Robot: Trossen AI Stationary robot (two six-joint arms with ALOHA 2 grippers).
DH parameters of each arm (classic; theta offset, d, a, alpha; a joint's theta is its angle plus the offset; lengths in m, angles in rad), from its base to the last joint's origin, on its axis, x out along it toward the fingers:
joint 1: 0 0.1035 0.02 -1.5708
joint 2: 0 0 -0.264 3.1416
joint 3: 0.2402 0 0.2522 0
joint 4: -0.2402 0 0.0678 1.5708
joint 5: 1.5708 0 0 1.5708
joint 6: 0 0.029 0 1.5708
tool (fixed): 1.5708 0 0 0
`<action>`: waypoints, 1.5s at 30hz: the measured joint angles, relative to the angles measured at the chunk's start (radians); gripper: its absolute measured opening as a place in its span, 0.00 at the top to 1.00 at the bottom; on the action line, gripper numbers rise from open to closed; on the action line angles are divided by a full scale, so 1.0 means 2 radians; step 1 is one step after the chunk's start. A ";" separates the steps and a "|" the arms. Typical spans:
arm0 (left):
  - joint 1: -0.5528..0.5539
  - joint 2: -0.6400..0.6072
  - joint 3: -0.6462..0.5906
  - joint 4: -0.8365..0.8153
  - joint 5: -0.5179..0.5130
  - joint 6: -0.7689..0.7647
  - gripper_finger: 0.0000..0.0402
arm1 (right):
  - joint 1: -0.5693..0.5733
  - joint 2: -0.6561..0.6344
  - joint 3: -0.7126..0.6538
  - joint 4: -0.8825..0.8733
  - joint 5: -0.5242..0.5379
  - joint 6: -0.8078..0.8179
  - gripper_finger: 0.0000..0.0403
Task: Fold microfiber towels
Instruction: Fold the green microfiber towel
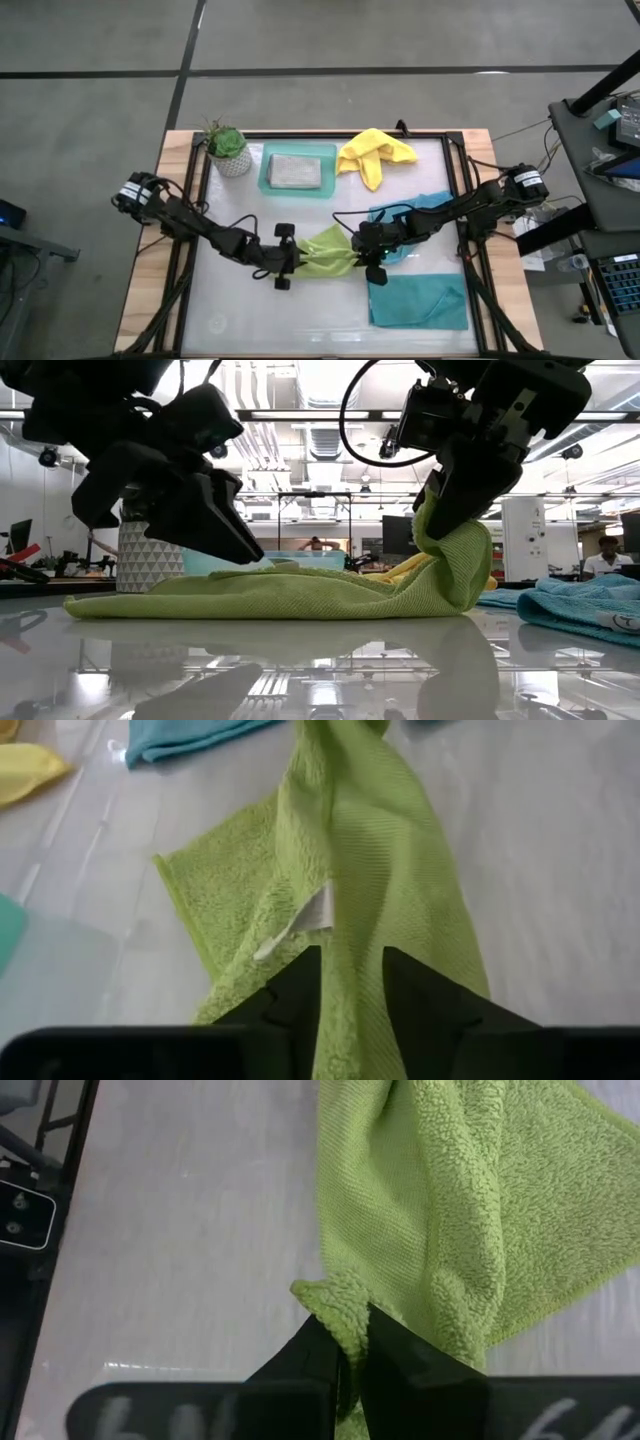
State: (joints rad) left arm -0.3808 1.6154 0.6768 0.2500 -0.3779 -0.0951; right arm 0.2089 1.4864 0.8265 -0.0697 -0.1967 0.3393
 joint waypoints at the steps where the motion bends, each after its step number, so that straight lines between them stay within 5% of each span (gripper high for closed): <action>1: 0.001 0.000 -0.001 0.003 0.000 0.000 0.74 | 0.000 0.000 0.000 0.000 0.000 0.000 0.96; 36: 0.016 0.036 -0.013 0.066 -0.004 -0.025 0.70 | 0.000 0.001 -0.002 0.001 0.008 -0.013 0.96; 45: 0.017 0.035 -0.012 0.049 -0.005 -0.029 0.98 | 0.000 0.001 -0.002 0.002 0.009 -0.013 0.96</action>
State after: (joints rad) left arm -0.3466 1.6854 0.6529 0.3476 -0.3878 -0.1526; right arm 0.2089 1.4879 0.8215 -0.0660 -0.1796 0.3141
